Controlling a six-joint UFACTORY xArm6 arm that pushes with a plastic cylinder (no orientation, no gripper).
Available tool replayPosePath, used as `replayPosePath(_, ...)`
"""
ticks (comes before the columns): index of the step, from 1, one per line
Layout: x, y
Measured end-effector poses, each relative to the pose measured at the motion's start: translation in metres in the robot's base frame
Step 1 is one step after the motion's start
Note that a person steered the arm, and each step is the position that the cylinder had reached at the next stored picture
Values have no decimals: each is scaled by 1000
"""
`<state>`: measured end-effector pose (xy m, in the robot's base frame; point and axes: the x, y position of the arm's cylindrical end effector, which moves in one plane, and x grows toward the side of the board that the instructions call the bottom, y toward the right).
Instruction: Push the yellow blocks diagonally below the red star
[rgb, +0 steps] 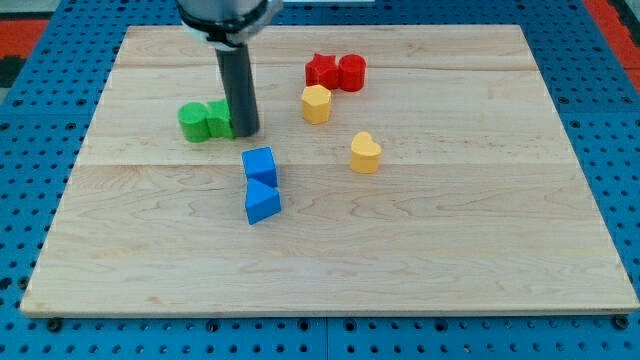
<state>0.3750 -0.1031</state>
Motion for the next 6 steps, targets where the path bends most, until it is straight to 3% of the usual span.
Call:
replayPosePath(1,-35,26)
replayPosePath(3,-30,117)
replayPosePath(4,-62,103)
replayPosePath(5,-58,137)
replayPosePath(6,-20,152)
